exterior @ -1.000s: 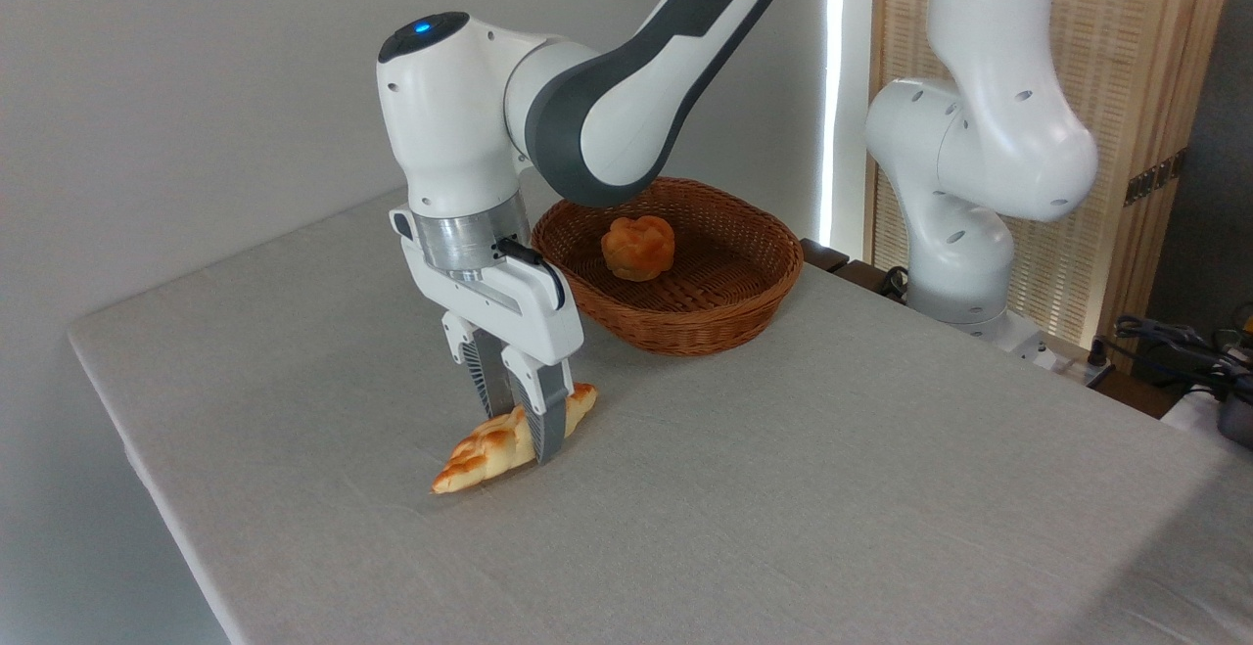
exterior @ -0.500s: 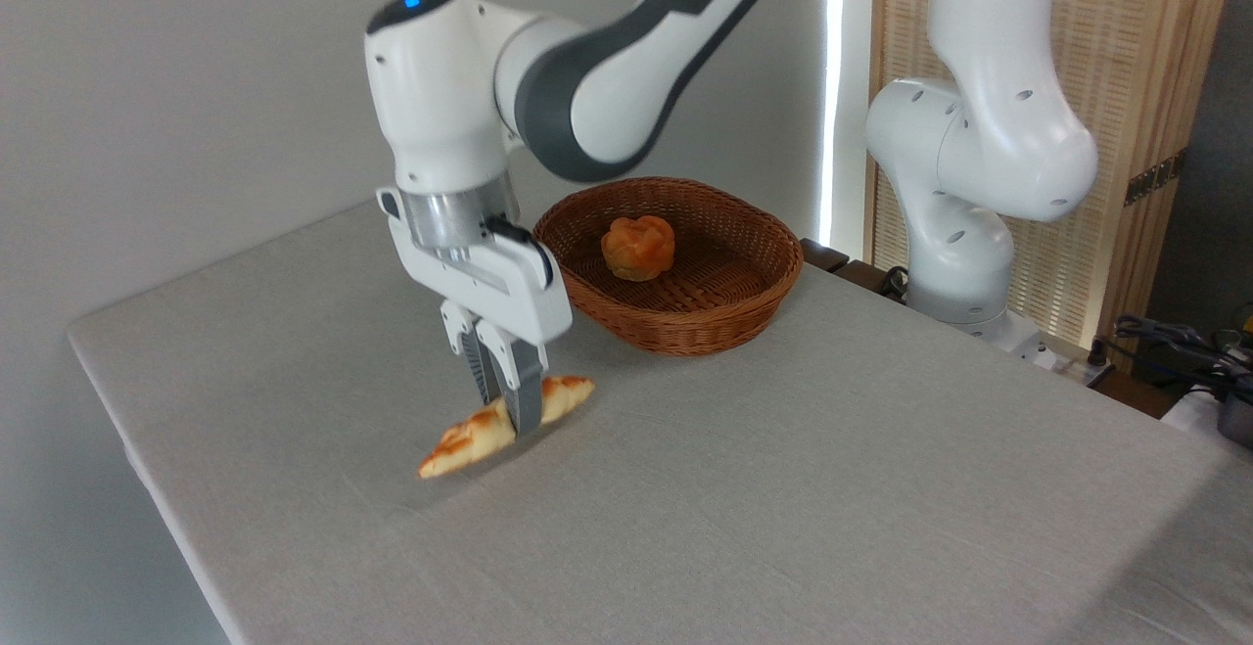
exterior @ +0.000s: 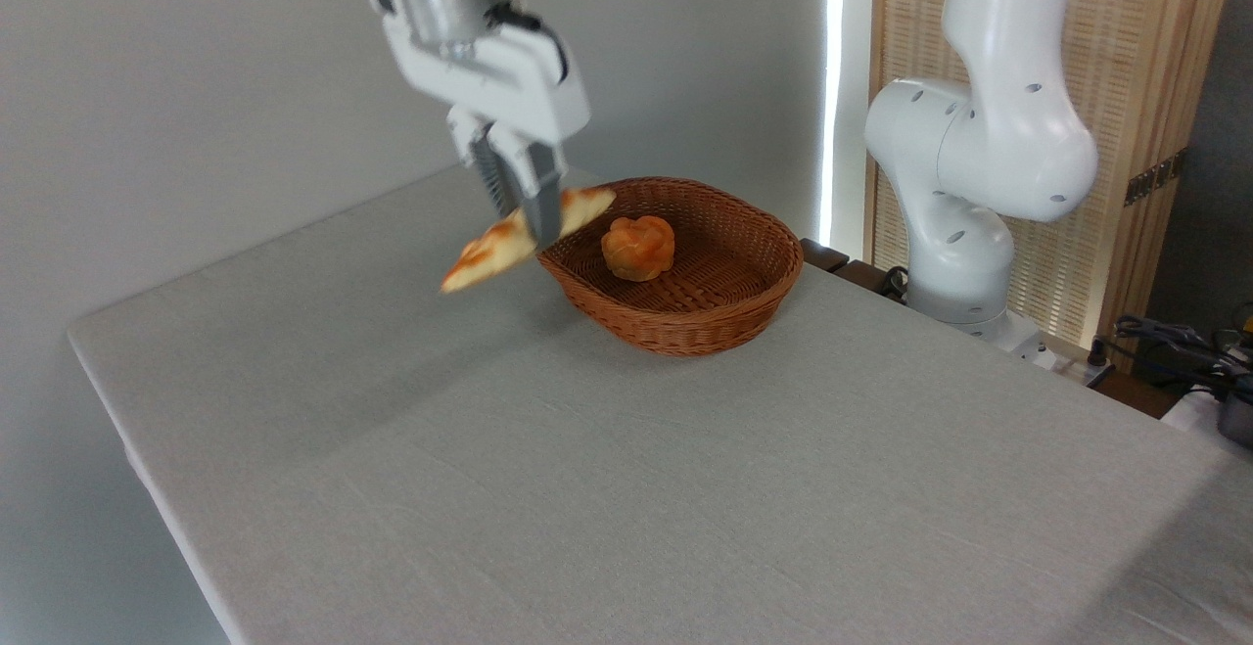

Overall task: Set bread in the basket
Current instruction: 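Lower the held loaf into the wicker basket beside the round bun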

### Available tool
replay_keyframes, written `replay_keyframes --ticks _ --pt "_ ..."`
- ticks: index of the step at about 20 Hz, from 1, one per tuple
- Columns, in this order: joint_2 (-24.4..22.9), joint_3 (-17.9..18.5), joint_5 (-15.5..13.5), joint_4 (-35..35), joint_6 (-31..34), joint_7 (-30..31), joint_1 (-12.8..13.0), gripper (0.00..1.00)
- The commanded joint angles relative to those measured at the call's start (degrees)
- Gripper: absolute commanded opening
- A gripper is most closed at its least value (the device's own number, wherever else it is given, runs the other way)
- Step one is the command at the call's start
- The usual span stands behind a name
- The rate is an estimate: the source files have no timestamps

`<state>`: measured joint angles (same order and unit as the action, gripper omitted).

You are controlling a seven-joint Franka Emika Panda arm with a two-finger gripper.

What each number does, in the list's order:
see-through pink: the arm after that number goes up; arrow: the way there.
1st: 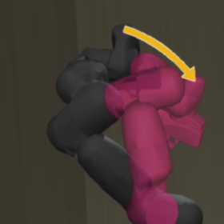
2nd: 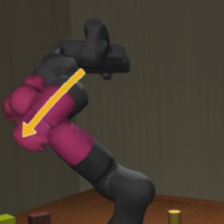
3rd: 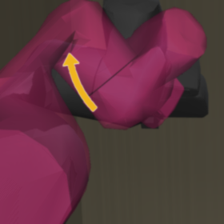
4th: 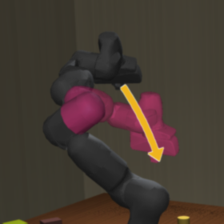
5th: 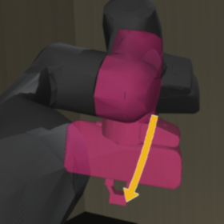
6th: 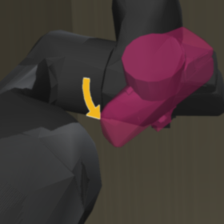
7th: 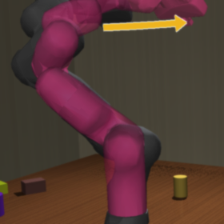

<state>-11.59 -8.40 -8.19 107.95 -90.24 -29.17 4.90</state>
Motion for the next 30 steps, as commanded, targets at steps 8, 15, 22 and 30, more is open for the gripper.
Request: replay_keyframes --ticks 8,15,22,30 --pt "-10.82 -4.16 -1.66 20.97 2.98 -4.4 6.17 0.41" --pt "-8.71 -5.93 -1.04 25.37 -3.0 -4.32 6.17 0.97" --pt "-8.62 -6.01 -1.13 26.08 -2.74 -4.23 6.17 1.0" --pt "-8.8 -6.01 -1.13 25.64 -2.04 -4.23 6.08 1.0"
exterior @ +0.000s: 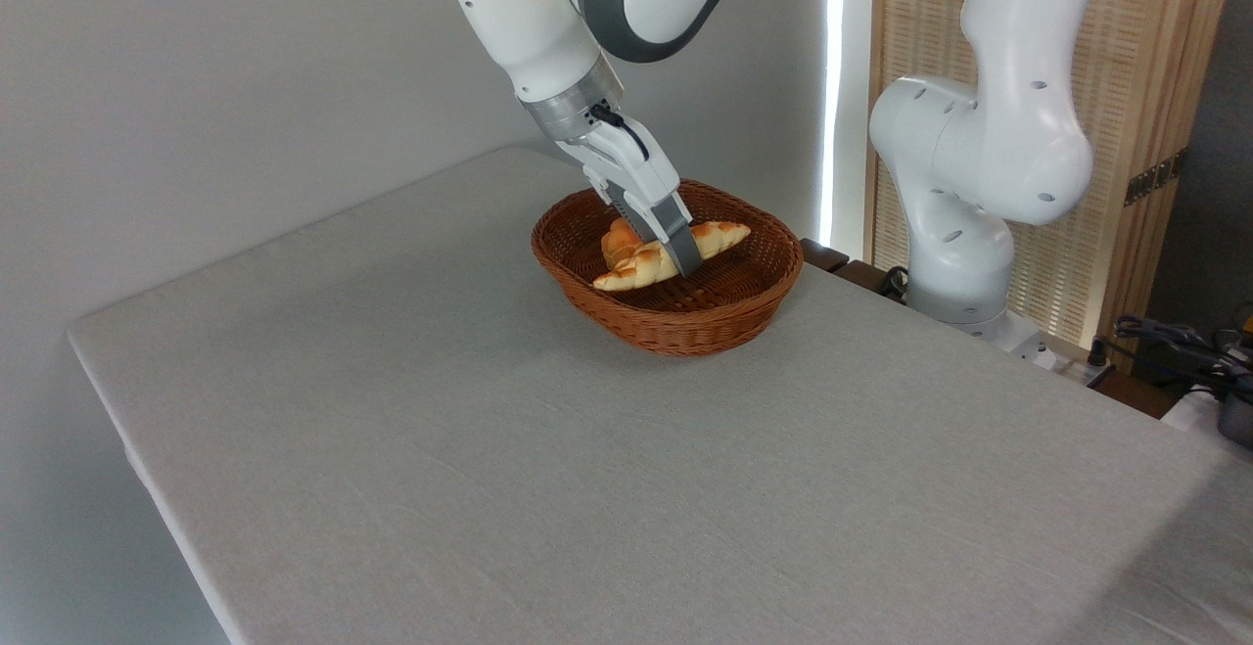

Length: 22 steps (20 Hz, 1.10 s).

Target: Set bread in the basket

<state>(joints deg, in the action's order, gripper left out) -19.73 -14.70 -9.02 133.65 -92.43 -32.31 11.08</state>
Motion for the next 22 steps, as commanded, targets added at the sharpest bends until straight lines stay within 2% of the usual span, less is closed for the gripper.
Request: replay_keyframes --ticks 1,5,9,13,19,22 --pt "-0.67 0.37 -0.21 -0.05 0.23 -1.09 -0.09 1.0" --pt "-1.1 0.37 -0.21 -0.66 1.37 -1.0 -0.09 1.0" --pt "-1.19 0.98 -0.03 -7.85 4.8 -0.74 -1.14 1.0" --pt "-0.41 1.69 0.06 -18.13 4.89 -1.18 -6.5 1.0" --pt "11.18 6.43 5.68 -34.31 2.36 -1.18 -7.12 1.0" --pt "15.23 7.93 5.68 -36.26 -6.24 -1.09 -7.12 1.0"
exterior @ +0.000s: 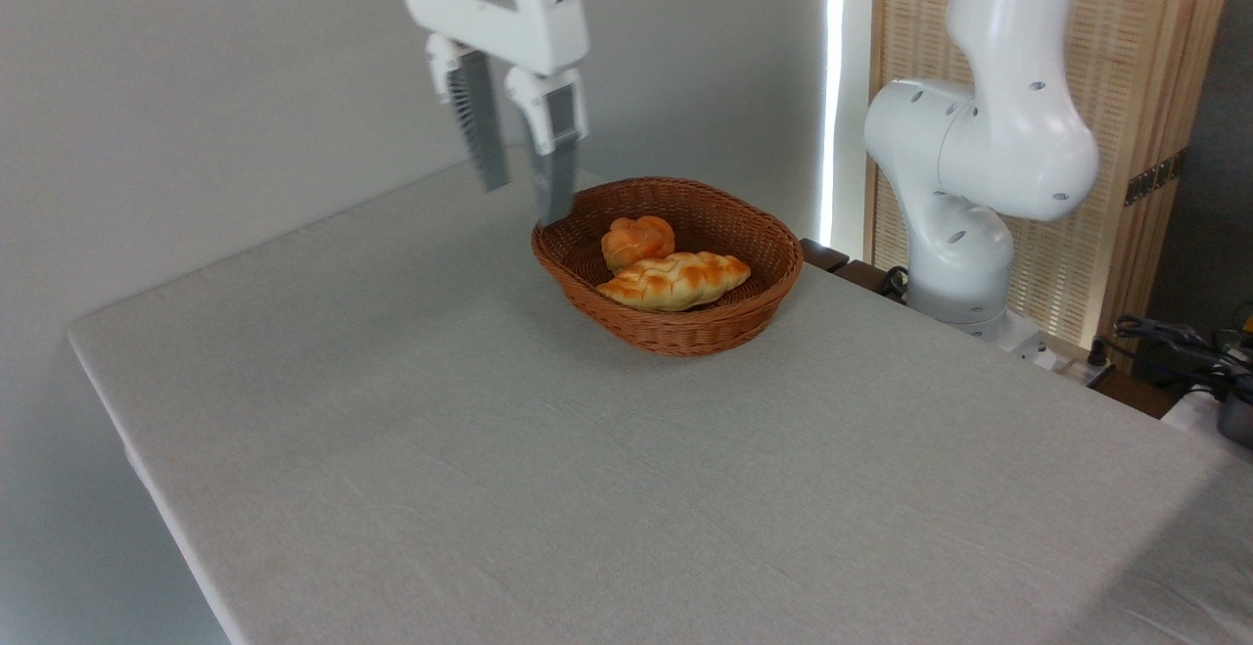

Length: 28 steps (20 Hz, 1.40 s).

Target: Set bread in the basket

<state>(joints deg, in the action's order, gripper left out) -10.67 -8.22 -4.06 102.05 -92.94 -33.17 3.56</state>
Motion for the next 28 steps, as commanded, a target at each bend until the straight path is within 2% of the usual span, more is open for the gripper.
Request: replay_keyframes --ticks 1,4,5,10,14,17,28 --pt "7.32 1.98 0.81 -4.66 -8.11 -0.32 0.39 1.0" --pt "8.91 3.21 0.81 -4.75 -9.98 -0.67 0.39 1.0" --pt "9.0 4.61 0.9 -4.92 -9.98 -0.93 0.39 1.0" --pt "10.76 5.41 0.81 -10.19 -3.93 -1.64 0.04 1.0" --pt "11.29 6.55 0.81 -10.81 -1.64 -1.73 0.04 1.0" --pt "11.29 8.04 0.9 -10.81 -0.14 -1.73 0.92 1.0" --pt "11.64 9.89 1.07 -11.69 -0.32 -2.08 2.68 1.0"
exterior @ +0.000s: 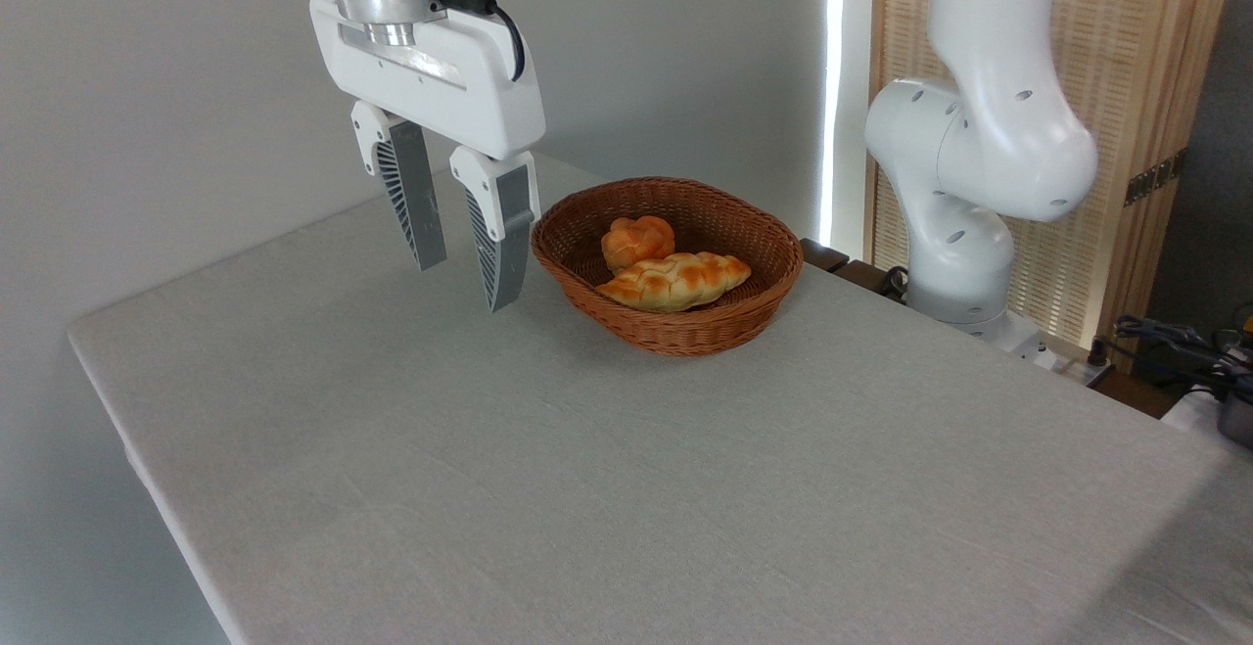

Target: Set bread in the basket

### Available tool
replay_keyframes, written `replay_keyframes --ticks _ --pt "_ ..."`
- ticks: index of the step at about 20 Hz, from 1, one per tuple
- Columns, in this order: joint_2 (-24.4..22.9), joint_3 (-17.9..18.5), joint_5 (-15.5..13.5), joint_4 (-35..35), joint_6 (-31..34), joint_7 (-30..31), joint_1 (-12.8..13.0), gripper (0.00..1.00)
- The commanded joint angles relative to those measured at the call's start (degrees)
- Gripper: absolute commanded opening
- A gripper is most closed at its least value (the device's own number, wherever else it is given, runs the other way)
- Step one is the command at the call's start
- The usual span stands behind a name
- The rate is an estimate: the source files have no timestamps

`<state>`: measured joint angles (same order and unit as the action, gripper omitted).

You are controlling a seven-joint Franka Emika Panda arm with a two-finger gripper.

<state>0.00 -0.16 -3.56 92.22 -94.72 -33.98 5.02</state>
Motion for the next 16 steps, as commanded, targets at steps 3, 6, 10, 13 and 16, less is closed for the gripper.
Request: replay_keyframes --ticks 3,6,10,13,16 --pt "0.96 2.36 0.49 -1.87 1.46 -1.17 1.92 1.0" --pt "0.96 2.45 0.49 -1.87 1.46 -1.35 1.93 1.0" --pt "0.96 2.54 0.49 -1.78 2.51 -4.41 1.93 1.0" --pt "0.96 2.54 0.4 -1.87 3.66 -7.5 1.84 1.0" --pt "0.88 2.54 0.4 -1.87 3.66 -7.68 1.84 1.0"
